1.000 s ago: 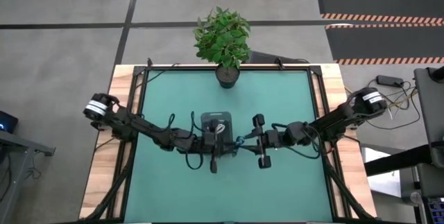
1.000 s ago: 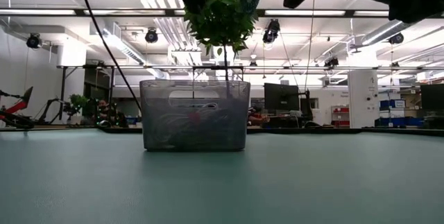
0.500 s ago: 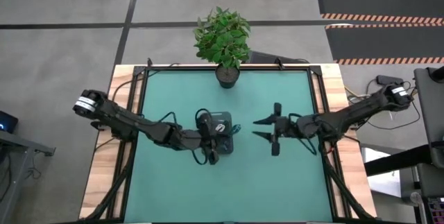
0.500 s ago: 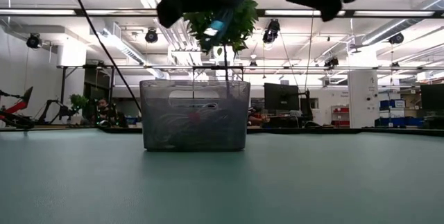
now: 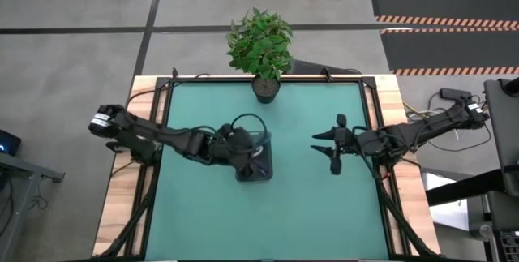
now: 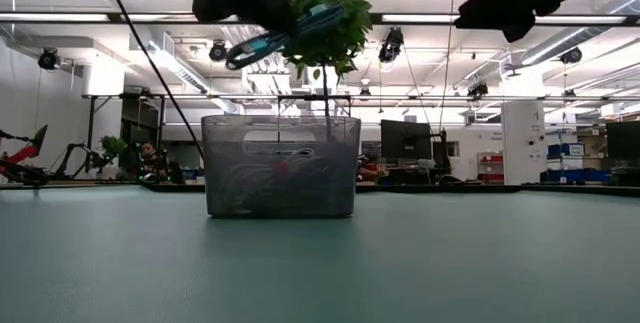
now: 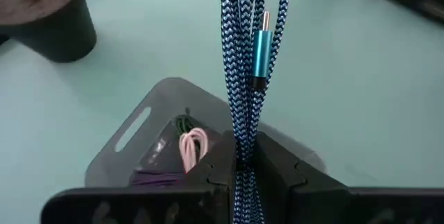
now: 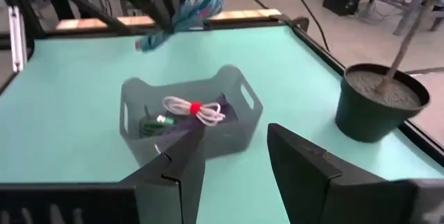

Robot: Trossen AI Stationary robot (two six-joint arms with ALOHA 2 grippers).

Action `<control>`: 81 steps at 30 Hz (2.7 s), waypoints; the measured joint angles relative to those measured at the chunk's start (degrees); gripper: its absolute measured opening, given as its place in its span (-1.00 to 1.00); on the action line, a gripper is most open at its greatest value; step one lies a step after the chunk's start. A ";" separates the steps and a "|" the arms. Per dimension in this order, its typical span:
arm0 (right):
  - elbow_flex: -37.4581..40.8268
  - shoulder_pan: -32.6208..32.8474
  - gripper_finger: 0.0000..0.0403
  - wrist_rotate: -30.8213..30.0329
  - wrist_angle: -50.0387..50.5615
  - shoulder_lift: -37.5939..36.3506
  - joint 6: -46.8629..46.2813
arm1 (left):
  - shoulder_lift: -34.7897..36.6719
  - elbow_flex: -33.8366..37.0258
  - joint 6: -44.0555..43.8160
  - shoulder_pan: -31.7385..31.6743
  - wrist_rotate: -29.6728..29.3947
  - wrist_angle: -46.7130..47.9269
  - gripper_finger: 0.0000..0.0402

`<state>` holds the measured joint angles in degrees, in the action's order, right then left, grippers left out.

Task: Pick and place USB-C Cables
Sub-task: Put the blue charger cable into the black bin

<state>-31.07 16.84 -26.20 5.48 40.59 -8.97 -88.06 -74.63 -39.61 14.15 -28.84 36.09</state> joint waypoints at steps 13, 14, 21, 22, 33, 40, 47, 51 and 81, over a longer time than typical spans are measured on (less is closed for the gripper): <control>-0.07 0.02 -0.29 0.00 12.23 -2.19 -3.97 | -1.21 -2.63 -23.53 -3.76 12.70 0.27 -0.90; -0.07 0.02 -0.29 0.02 12.74 -2.42 -3.99 | -1.22 -2.63 -26.07 -3.76 13.55 -0.50 -0.90; -0.07 0.02 -0.30 -0.96 13.54 -3.16 -2.95 | -1.21 -2.09 -41.07 -4.27 15.47 -7.54 -0.90; -0.07 0.02 -0.30 -0.94 13.56 -3.17 -2.54 | -1.21 -1.83 -43.16 -4.43 15.28 -7.34 -0.90; -0.09 0.02 -0.38 -0.94 13.50 -3.92 -1.05 | -6.59 0.02 -53.77 -6.73 18.85 -7.12 -0.90; -0.09 0.02 -0.41 -0.92 13.58 -4.21 -1.33 | -8.76 -0.05 -55.02 -9.28 19.13 -6.89 -0.90; -0.11 0.02 -0.43 -0.92 13.63 -4.13 -1.31 | -11.70 0.00 -58.89 -9.49 19.21 -5.89 -0.90; -0.11 0.02 -0.45 -0.92 13.69 -4.10 -1.09 | -13.17 0.00 -59.54 -9.97 19.55 -5.92 -0.90; -0.11 0.02 -0.55 -0.94 13.61 -4.08 -1.09 | -13.25 3.95 -54.54 -12.20 18.10 -11.17 -0.81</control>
<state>-31.18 16.86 -27.13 19.09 36.51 -10.07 -101.32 -70.67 -94.15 1.96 -10.74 24.92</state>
